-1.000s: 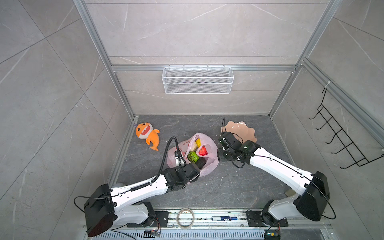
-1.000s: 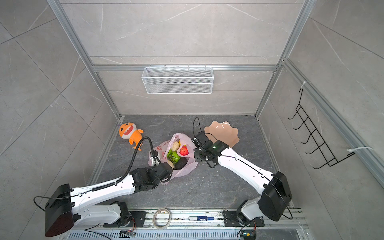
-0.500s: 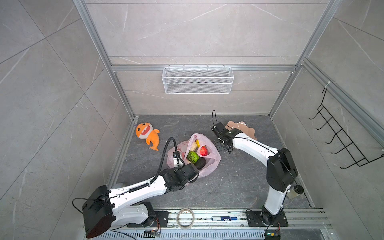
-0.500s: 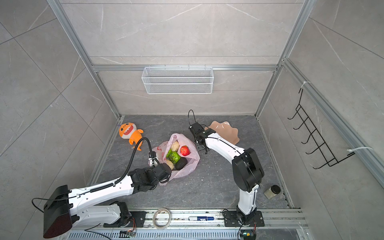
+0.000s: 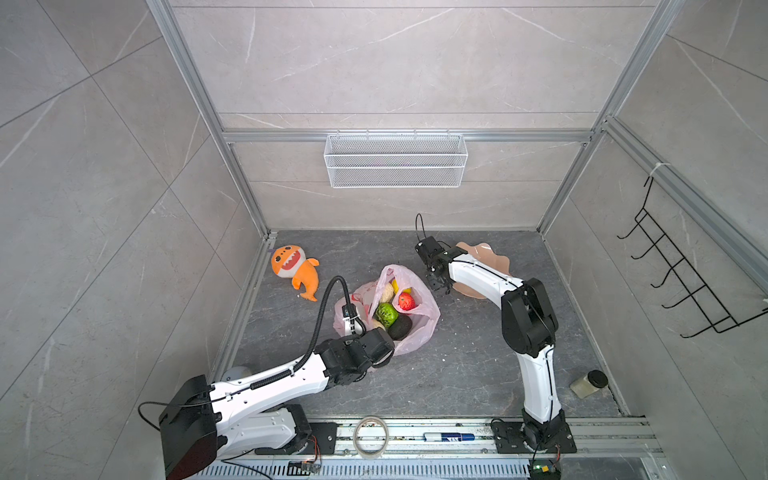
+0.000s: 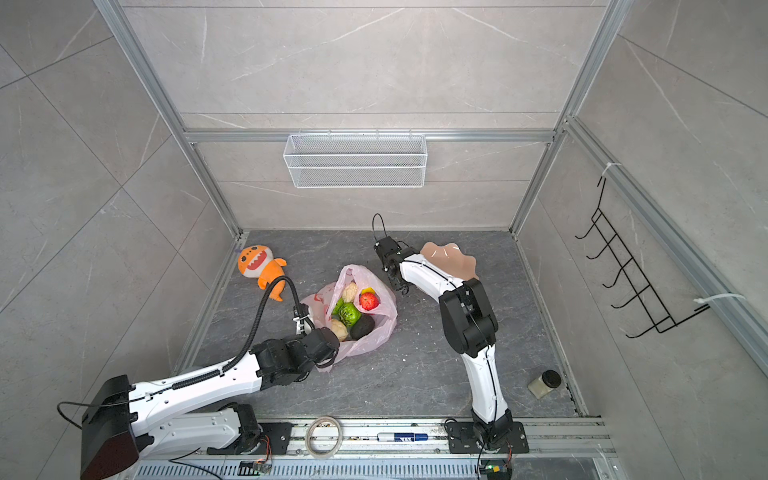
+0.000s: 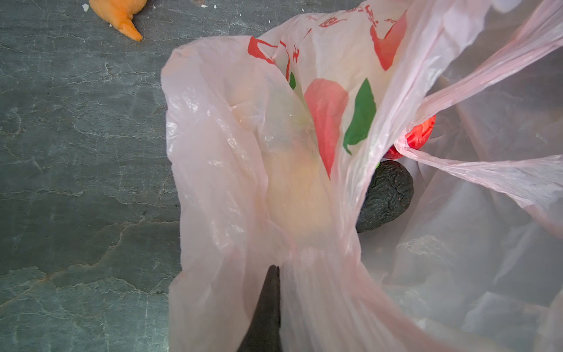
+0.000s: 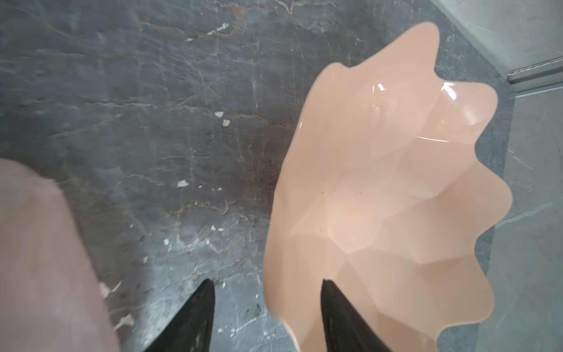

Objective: Take the fake fruits out of the plastic bag
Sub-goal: 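Release the bag with the right gripper and raise it above the bowl, then move the right gripper back over the bag opening while the left holds the bag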

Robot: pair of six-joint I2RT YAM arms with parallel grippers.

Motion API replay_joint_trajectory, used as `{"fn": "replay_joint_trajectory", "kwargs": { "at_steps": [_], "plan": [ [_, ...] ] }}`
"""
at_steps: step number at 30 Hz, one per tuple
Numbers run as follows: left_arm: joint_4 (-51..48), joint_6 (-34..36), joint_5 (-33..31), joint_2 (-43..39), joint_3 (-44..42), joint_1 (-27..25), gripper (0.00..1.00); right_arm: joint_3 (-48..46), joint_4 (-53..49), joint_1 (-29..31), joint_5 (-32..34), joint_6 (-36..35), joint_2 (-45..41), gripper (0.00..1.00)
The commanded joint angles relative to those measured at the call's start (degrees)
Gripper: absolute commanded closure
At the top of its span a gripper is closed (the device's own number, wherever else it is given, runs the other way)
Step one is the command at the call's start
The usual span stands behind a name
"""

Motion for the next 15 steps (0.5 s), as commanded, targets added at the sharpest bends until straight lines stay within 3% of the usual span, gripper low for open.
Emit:
{"fn": "replay_joint_trajectory", "kwargs": {
  "at_steps": [1,8,15],
  "plan": [
    [-1.3,-0.9,-0.7,-1.3,-0.2,0.3,0.99,3.5,-2.5,-0.2,3.1,-1.3,2.5,0.48],
    [-1.4,-0.7,-0.7,-1.4,-0.1,0.3,0.99,5.8,-3.9,-1.0,3.7,-1.9,5.4,0.68],
    [-1.1,-0.3,-0.6,-1.8,-0.1,0.3,0.99,5.2,-4.2,-1.4,3.7,-2.1,5.9,0.72]
  ]
}}
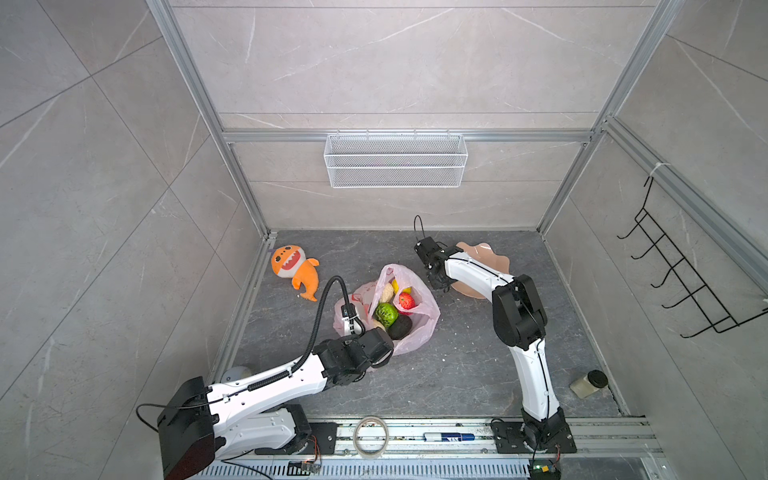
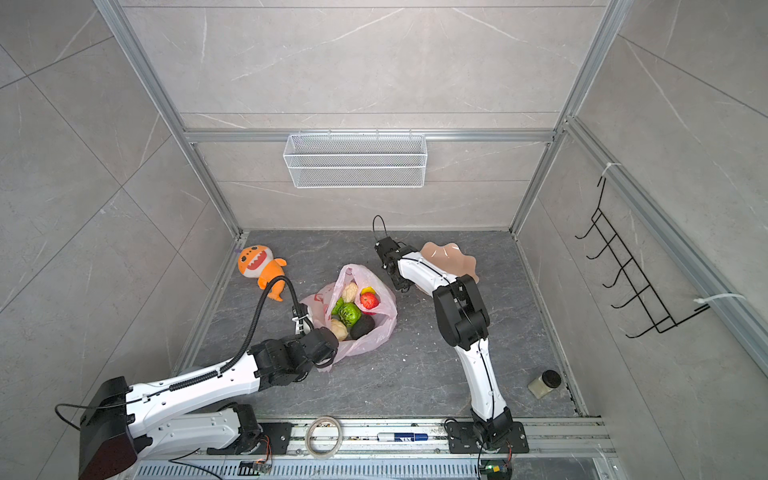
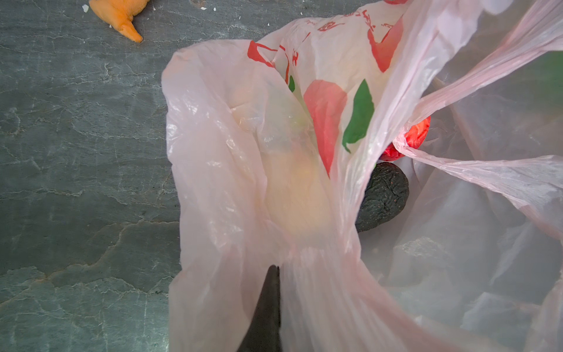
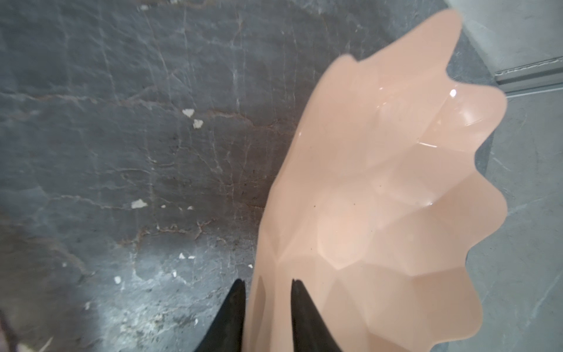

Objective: Take the fake fruits out of the plastic bag
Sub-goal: 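Move the right gripper back over the bag opening while the left holds the bag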

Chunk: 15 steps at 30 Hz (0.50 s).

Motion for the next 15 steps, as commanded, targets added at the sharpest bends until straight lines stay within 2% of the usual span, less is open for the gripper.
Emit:
{"fn": "replay_joint_trajectory", "kwargs": {
  "at_steps": [1,8,15],
  "plan": [
    [-1.0,-0.1,-0.6,-1.6,-0.2,0.4,0.99,0.7,-1.6,-0.3,1.0,-0.1,0.8,0.74],
    [-1.1,-0.5,-0.7,-2.4,-0.9,0.3,1.0,-2.4,-0.5,-0.4,2.0,-0.7,-1.1,0.88],
    [-1.4,0.4,-1.1,-3.0,-0.9,0.3,1.0,-5.4,-2.4,-0.4,1.8,0.8,-4.5,0.95]
  ]
}}
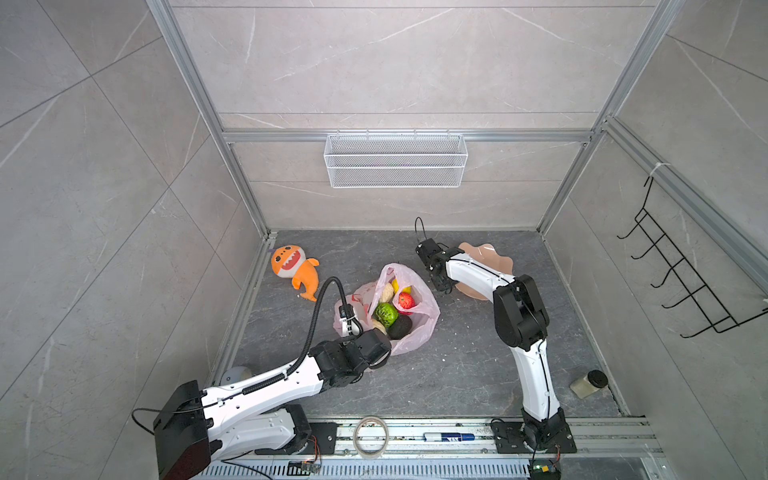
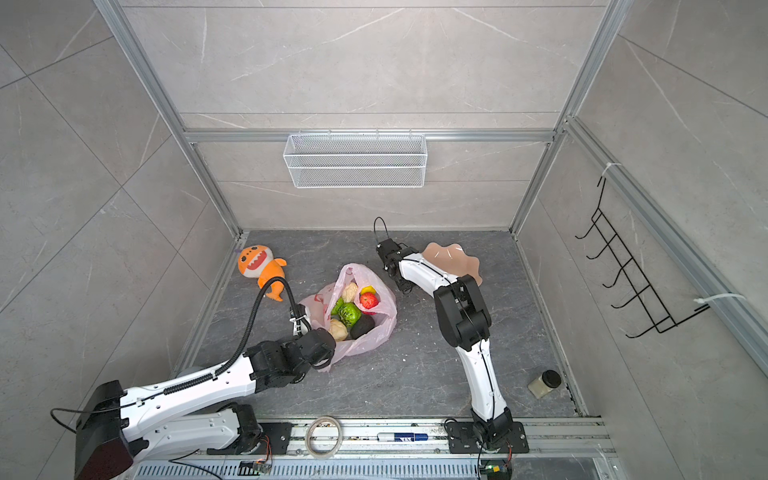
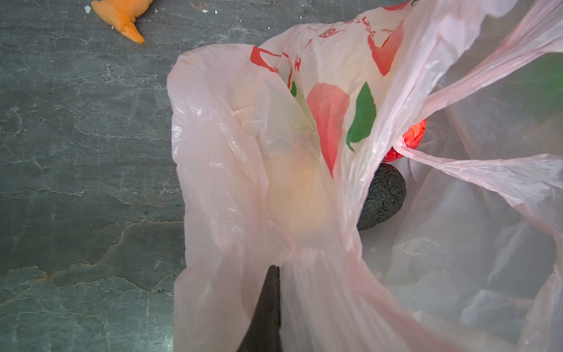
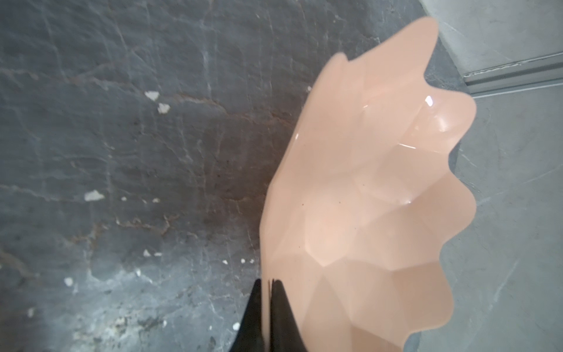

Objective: Take the fake fruits out of the plastic bag
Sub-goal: 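Move the right gripper back over the bag opening while the left holds the bag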

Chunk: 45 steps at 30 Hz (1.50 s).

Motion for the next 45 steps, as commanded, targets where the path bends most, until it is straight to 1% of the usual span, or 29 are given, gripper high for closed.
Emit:
{"fn": "replay_joint_trajectory", "kwargs": {
  "at_steps": [1,4,8,12,15,18,20,22,26,30,31,35,39,42,44,45],
  "plan": [
    [-1.4,0.5,-1.1,-1.1,-0.1,0.3,0.99,-3.0,-3.3,-0.2,-2.2,2.5,-3.6,0.96],
    [-1.2,1.5,-1.5,-0.8,0.3,0.3,0.99,-6.0,-5.0,0.2,-2.3,4.8,-6.8,0.97],
    [-0.5,3.1,-1.7,-0.3,0.9,0.4,0.99,-11.2,-7.2,2.7,-2.2,9.3,-11.1,0.97],
    [1.3,4.9,-1.1,-0.2,1.0,0.5,0.99,-17.5,-9.5,6.8,-1.9,16.9,-14.7,0.96],
    [2.3,5.9,-0.8,0.0,0.8,0.8,0.99,-21.4,-10.1,10.6,-1.7,21.7,-16.5,0.95],
    [3.0,6.6,0.0,0.5,0.9,1.0,0.99,-23.3,-10.7,12.8,-1.3,24.8,-17.2,0.93],
    [3.6,6.8,0.4,0.7,0.8,1.0,0.99,-24.7,-10.2,13.6,-1.1,26.1,-17.7,0.88],
    [3.9,6.9,0.6,0.8,0.8,1.0,0.99,-25.9,-9.6,13.6,-1.1,26.8,-18.1,0.84],
    [3.6,6.7,0.5,1.3,1.2,1.1,0.99,-26.7,-9.3,13.7,-1.3,26.6,-20.5,0.69],
    [2.7,6.0,0.3,1.1,0.9,1.2,1.0,-28.0,-8.5,13.7,-2.5,25.1,-26.9,0.56],
    [2.4,5.6,0.2,0.9,0.6,1.2,1.0,-28.6,-7.8,13.7,-3.4,24.4,-28.9,0.55],
    [1.5,4.6,0.1,-0.1,-0.8,1.5,1.0,-29.6,-7.2,13.7,-7.5,22.3,-36.2,0.54],
    [1.3,3.9,0.9,0.3,-1.4,1.5,1.0,-28.3,-10.8,14.2,-12.0,21.5,-42.4,0.54],
    [1.5,3.5,1.5,1.5,-1.2,1.5,1.0,-26.9,-11.2,16.5,-15.8,20.6,-45.8,0.57],
    [1.4,2.8,2.0,2.3,-1.1,1.5,1.0,-25.0,-10.0,18.7,-19.8,20.0,-45.9,0.58],
    [1.4,2.4,2.2,2.4,-1.2,1.5,1.0,-23.2,-10.1,20.3,-20.0,20.1,-45.0,0.58]
  ]
}}
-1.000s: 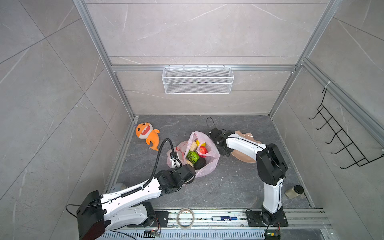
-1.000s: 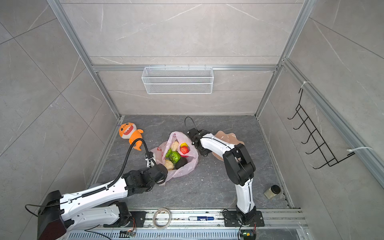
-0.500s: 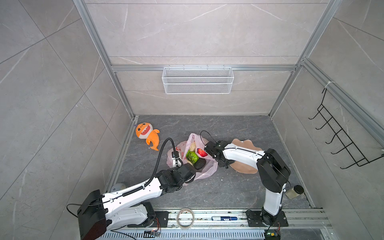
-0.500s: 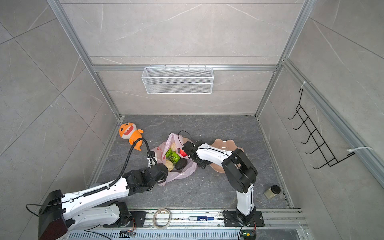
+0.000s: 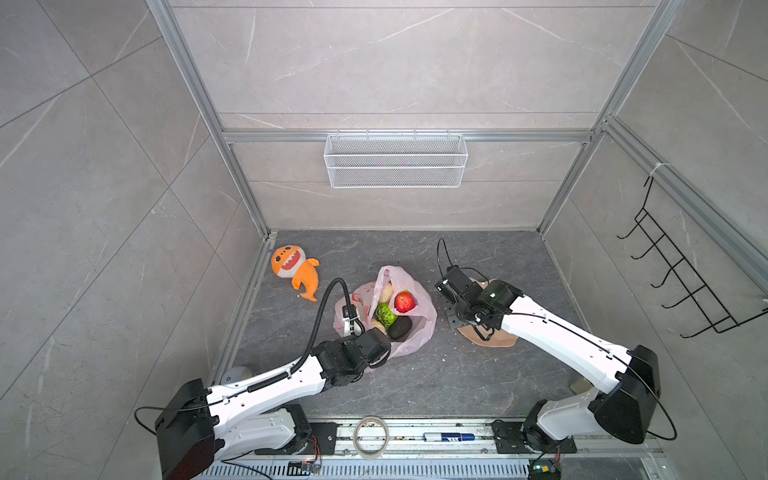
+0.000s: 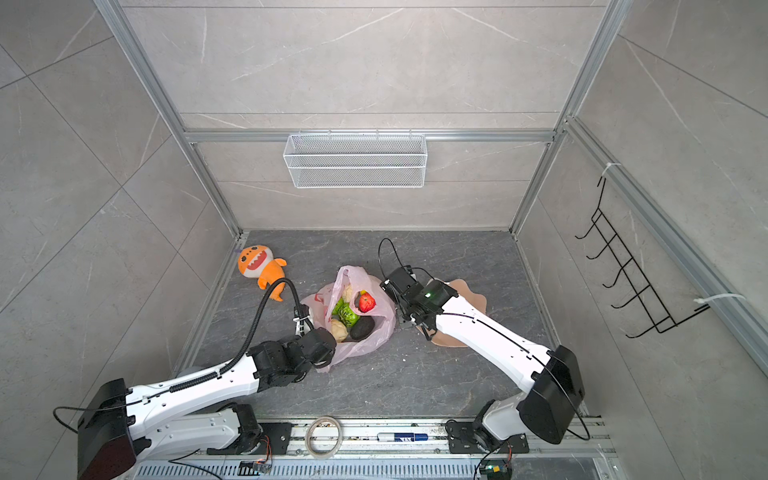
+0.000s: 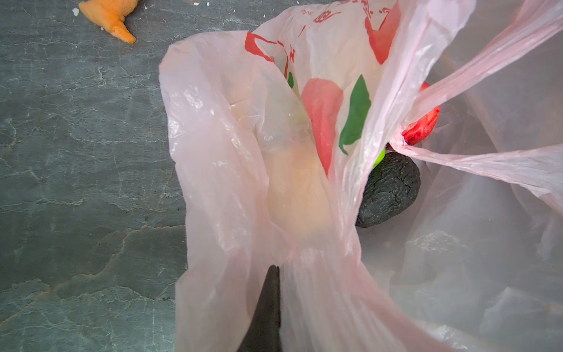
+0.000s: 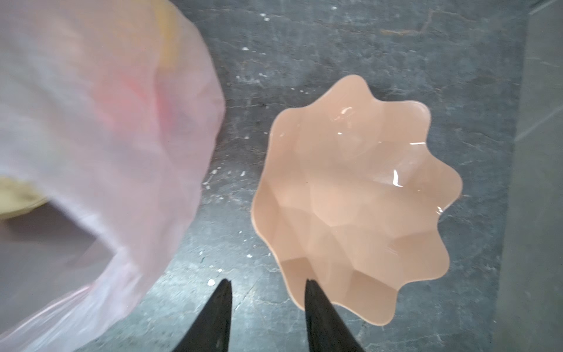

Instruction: Take the fake fruits out of the plastic bag

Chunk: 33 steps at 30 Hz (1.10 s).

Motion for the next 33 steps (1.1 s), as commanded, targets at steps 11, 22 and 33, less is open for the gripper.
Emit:
{"fn": "replay_joint_trajectory", "kwargs": {
  "at_steps": [11,22,33],
  "plan": [
    [-0.7,-4.9,2.9,-0.8,-2.7,0.3,1.0,14.3,16.4,10.0,-18.2,2.9,20.9,0.63],
    [-4.6,-7.2,1.7,-4.4,-4.4,0.3,1.0,17.0,20.2,10.0,-16.1,4.3,31.4,0.61],
    [-8.6,-7.6,-5.2,-7.4,-1.0,0.3,1.0,8.6,28.0,10.0,-11.1,4.1,27.5,0.6]
  ]
}}
